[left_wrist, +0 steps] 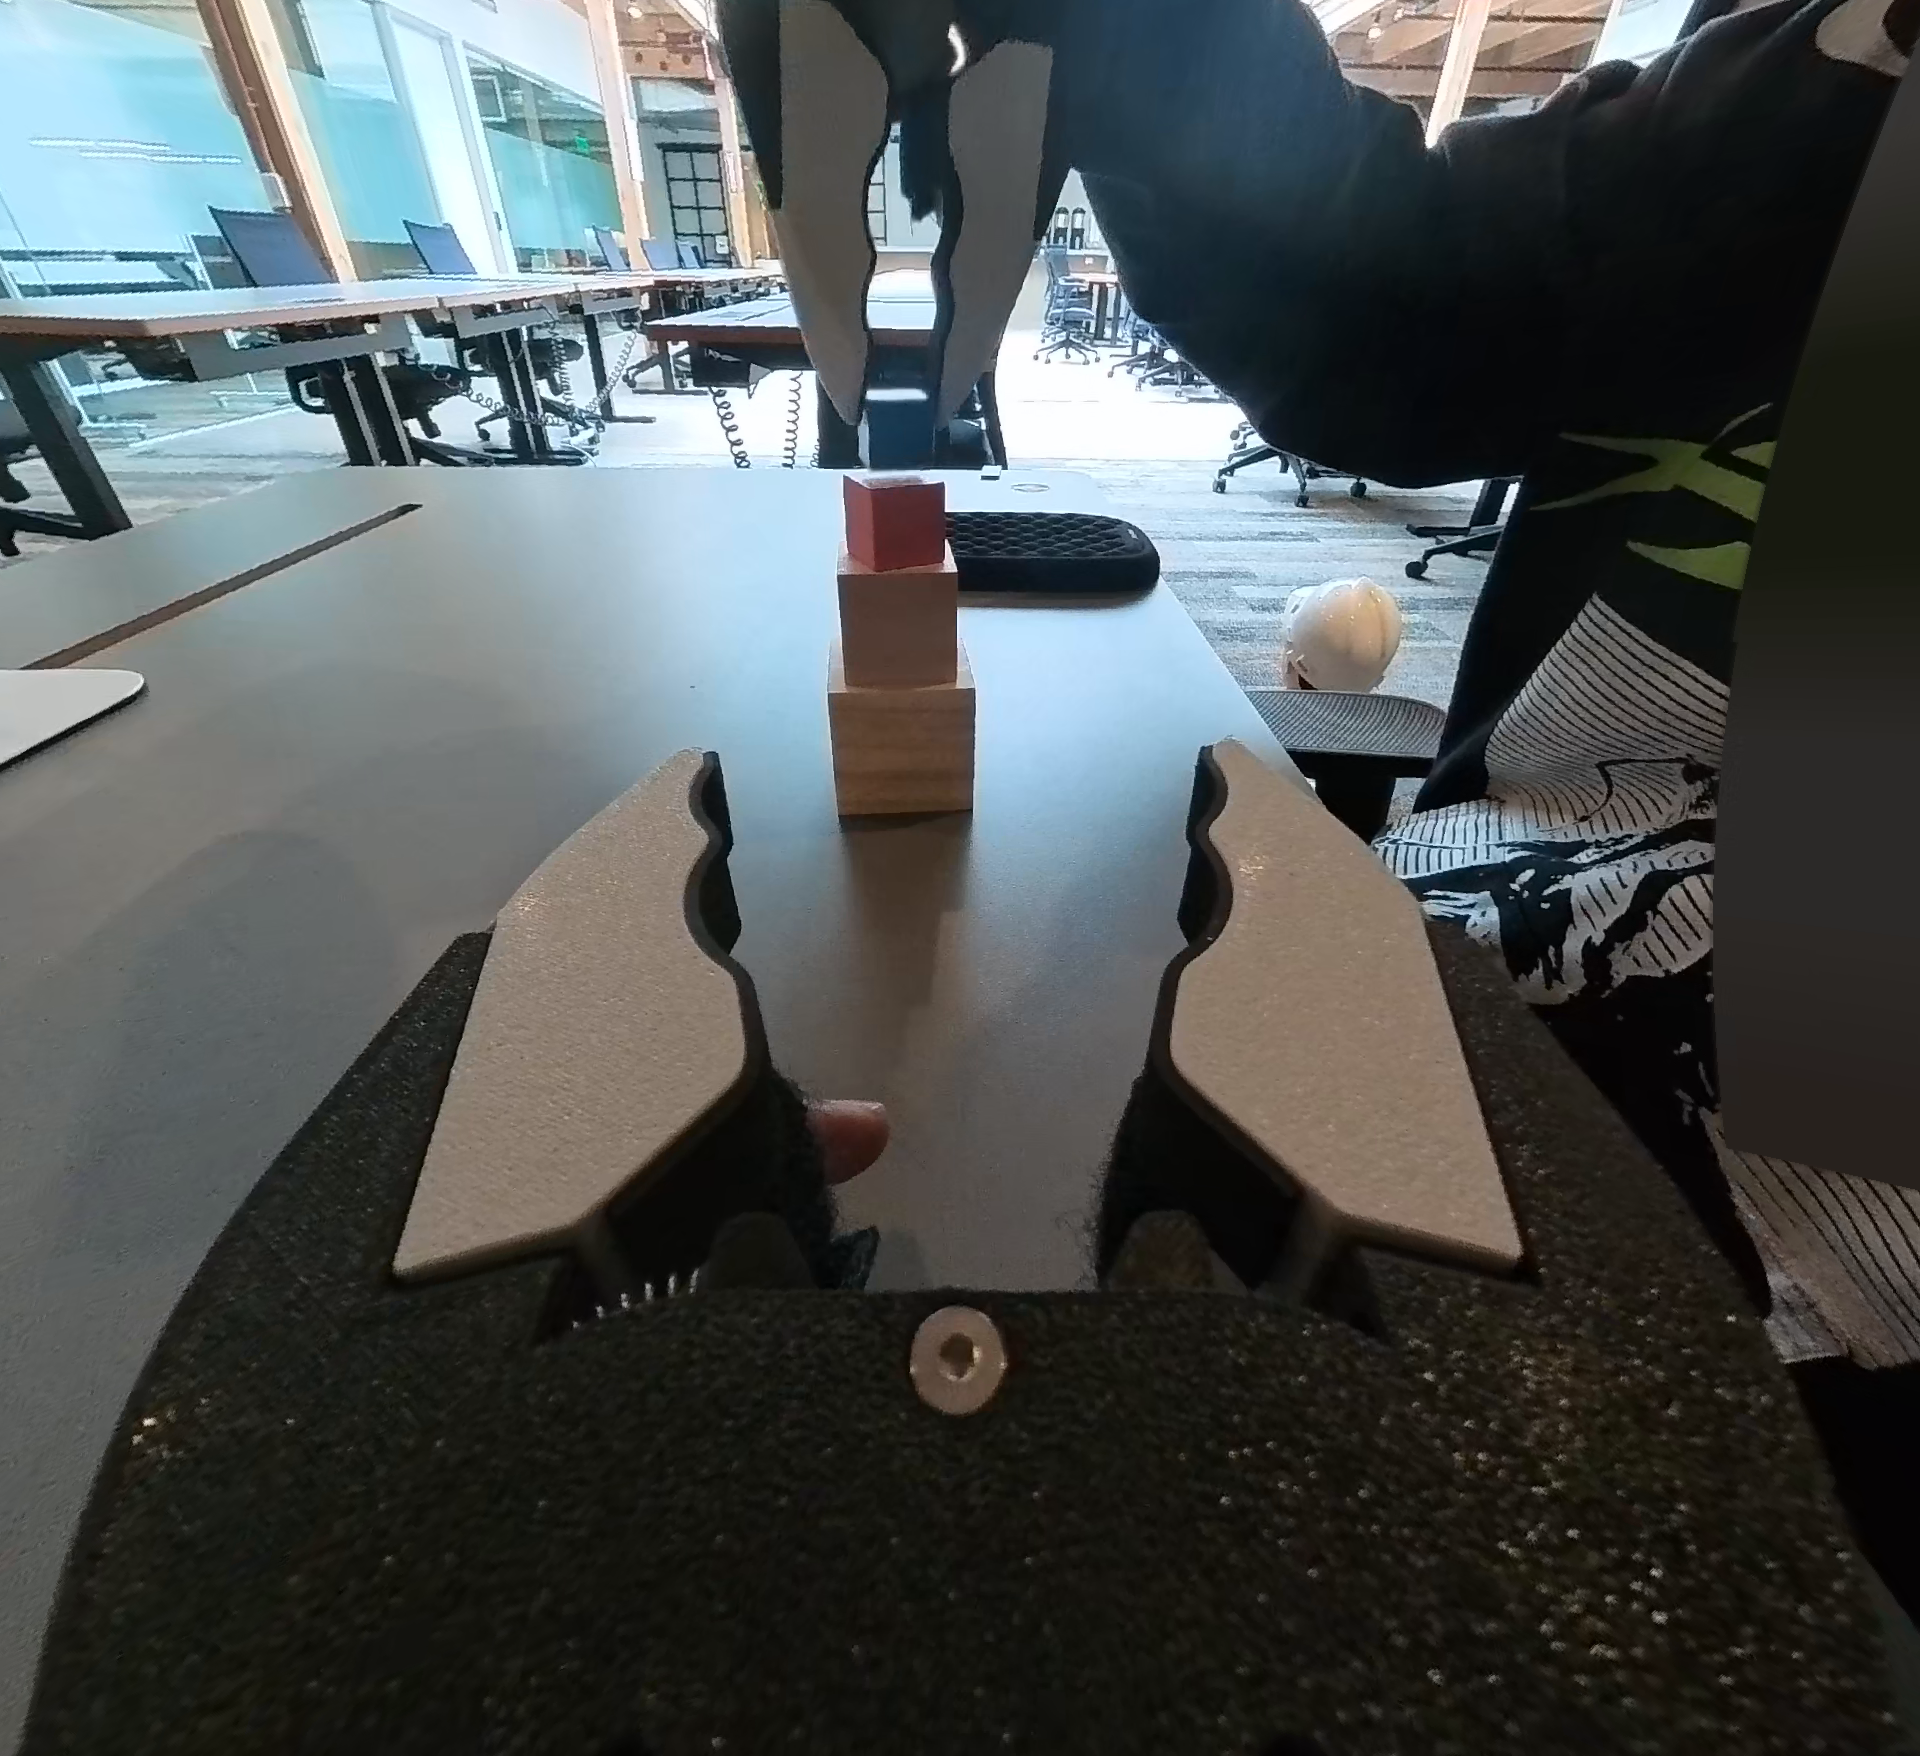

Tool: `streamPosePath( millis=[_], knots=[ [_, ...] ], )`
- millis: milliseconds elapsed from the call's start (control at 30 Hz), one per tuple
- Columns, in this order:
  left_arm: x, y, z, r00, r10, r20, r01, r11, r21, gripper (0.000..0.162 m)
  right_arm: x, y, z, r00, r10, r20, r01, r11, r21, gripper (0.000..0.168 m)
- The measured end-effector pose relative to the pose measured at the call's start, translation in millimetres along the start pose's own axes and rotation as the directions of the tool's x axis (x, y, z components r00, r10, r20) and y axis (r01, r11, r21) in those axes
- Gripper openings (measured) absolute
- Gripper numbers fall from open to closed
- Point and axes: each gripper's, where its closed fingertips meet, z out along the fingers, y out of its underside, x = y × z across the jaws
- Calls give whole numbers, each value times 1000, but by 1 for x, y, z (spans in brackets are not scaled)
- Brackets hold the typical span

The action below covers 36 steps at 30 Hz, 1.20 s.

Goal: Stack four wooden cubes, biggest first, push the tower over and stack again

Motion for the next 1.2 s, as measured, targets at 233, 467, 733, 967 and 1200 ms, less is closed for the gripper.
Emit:
streamPosePath(
  millis=[233, 467, 733, 967, 1200],
  knots=[
    [0, 0, 0, 1000, -1, 1, 1, 1000, -1, 84, 1, 0, 2, 1000, -1, 8, 1, 1000, -5, 21],
    [0, 0, 0, 1000, -3, 0, 3, 1000, -1, 84, 1, 1, 4, 1000, 0, 15, 0, 1000, -16, 21],
    [0, 0, 0, 1000, -2, -1, 2, 1000, -1, 83, 0, 0, 1, 1000, 15, 13, -15, 1000, 2, 30],
    [0, 0, 0, 1000, -3, -2, 3, 1000, -1, 84, -2, 9, -10, 997, 51, -49, -49, 998, 41, 48],
    [0, 0, 0, 1000, 1, -1, -1, 1000, -4, 84, -23, 28, -6, 997, 62, -49, -58, 995, 82, 53]
  ],
)
